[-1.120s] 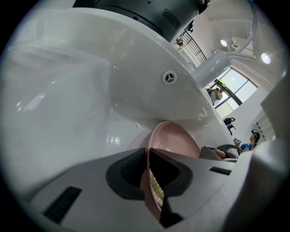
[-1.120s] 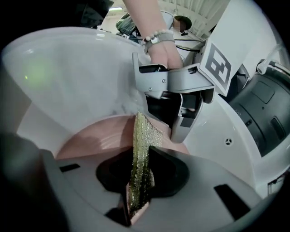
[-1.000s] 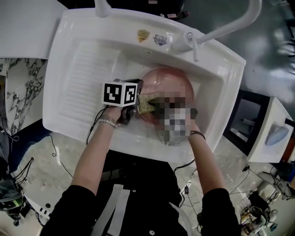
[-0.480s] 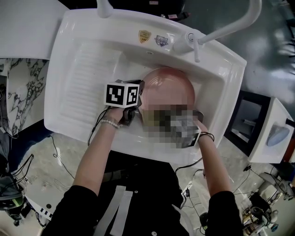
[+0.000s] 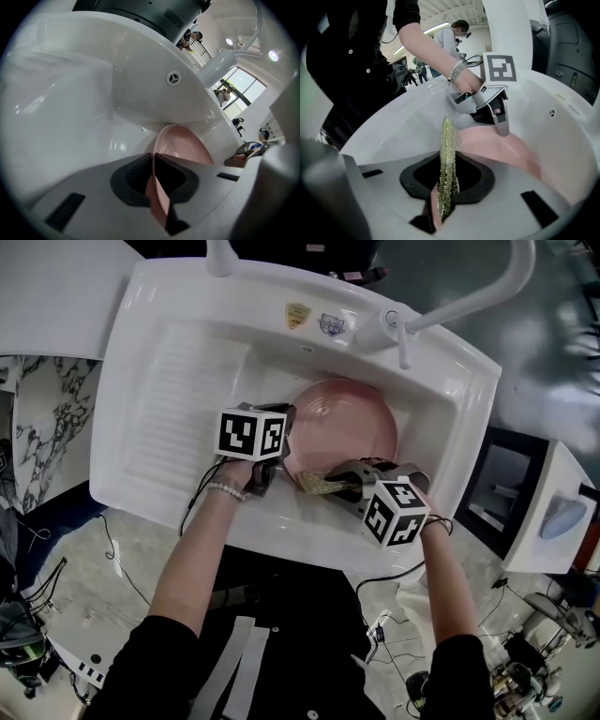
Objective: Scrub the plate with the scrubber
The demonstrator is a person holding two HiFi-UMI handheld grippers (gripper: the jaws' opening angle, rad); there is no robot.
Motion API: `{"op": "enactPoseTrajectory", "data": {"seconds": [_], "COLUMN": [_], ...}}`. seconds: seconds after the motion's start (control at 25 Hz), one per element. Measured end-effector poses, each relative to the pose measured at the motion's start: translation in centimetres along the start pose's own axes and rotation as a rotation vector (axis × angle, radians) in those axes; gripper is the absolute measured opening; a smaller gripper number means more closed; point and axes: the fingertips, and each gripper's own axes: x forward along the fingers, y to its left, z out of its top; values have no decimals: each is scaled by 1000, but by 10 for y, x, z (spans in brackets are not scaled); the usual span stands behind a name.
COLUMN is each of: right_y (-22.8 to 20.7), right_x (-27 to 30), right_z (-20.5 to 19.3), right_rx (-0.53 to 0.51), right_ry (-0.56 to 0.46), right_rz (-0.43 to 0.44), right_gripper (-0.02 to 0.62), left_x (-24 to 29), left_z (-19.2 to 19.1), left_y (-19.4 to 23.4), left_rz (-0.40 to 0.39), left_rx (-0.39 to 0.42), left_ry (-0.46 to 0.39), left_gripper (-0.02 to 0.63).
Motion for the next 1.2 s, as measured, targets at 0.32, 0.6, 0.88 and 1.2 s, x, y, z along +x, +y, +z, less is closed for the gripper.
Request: {"op": "enactPoseTrajectory", "data": {"seconds": [0.32,0.6,0.88,1.2], "right_y": [-74,-129,-157,-162], "right_x": [-28,-38,-34,-17], "right_z": [-5,-24,-39,-46], "right_rx": [-5,-35,-93,-101], "right_ry": [13,116,214,239], "right_rz": [-328,-578,-678,-683], "right_gripper": [72,72,72,74], "left_x": [1,0,-2,-2], "left_z": [-1,-2,-1,-3], "left_y": [-2,-3,-4,-1], "left_rz": [-6,-10,-16,2], "left_rx": [8,4,2,15], "left_ry": [3,1,-5,-1], "left_gripper": [17,17,17,15]}}
